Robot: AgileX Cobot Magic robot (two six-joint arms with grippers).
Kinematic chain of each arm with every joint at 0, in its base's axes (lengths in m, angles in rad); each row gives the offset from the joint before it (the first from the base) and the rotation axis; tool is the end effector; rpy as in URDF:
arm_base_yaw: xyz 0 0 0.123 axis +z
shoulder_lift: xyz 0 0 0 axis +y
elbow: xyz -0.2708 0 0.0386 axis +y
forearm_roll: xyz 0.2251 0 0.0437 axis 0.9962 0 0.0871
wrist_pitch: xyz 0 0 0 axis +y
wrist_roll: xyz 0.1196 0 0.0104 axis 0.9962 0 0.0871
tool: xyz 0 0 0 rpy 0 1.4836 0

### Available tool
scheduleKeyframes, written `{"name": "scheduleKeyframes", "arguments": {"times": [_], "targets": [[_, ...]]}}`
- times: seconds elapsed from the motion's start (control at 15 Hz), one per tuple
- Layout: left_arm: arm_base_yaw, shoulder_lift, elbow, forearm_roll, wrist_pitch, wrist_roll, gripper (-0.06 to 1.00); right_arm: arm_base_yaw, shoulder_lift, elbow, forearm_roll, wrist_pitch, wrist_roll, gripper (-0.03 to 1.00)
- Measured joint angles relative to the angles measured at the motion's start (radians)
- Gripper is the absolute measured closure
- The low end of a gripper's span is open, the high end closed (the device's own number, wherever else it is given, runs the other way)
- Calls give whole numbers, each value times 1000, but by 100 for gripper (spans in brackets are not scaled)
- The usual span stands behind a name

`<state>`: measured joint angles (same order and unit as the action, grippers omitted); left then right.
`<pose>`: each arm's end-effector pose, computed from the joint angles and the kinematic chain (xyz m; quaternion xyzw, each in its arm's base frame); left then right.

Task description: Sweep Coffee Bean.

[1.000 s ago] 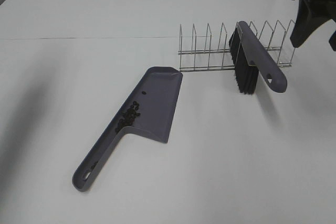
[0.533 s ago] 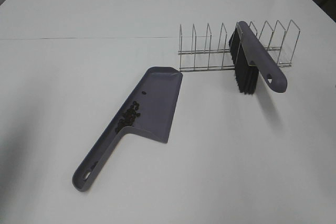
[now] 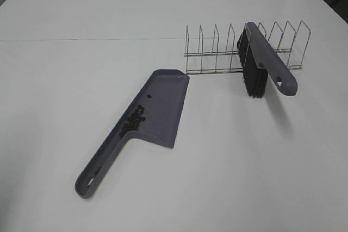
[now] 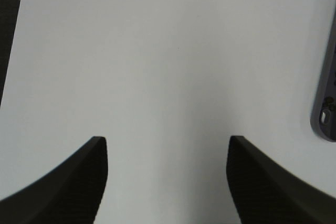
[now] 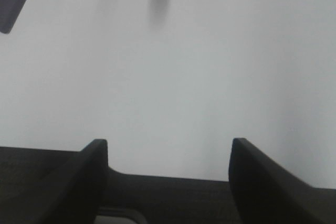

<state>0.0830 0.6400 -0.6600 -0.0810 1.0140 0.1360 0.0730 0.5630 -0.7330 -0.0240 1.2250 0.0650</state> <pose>0.1043 0.0004 0.2696 0.0160 0.9445 -0.0036 0.3280 0.0741 0.0027 0.2824 -0.0044 0.9548 0.0085 0.2970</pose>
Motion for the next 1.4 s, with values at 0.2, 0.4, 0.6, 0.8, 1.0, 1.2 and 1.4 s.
{"name": "scheduleKeyframes", "arguments": {"times": [0.2,0.4,0.6,0.8,1.0,1.2,1.4], "targets": [[-30,-73,83,3,-16,-23,36,0,-203,82,-71,0,0,40],[-54,-161,111,6,-38,-32,36,0,-360,146,-85,1,0,40],[-54,-326,112,7,-51,-72,36,0,-515,200,-86,2,0,40],[-54,-489,115,7,-12,-95,36,0,-568,230,-78,3,0,40],[-54,-582,135,10,61,-98,36,0,-568,230,-78,3,-1,40],[-54,-642,141,14,59,-102,36,0,-568,243,-63,-23,-1,40],[-54,-645,141,15,59,-102,36,0,-568,277,-54,-101,-1,40]]}}
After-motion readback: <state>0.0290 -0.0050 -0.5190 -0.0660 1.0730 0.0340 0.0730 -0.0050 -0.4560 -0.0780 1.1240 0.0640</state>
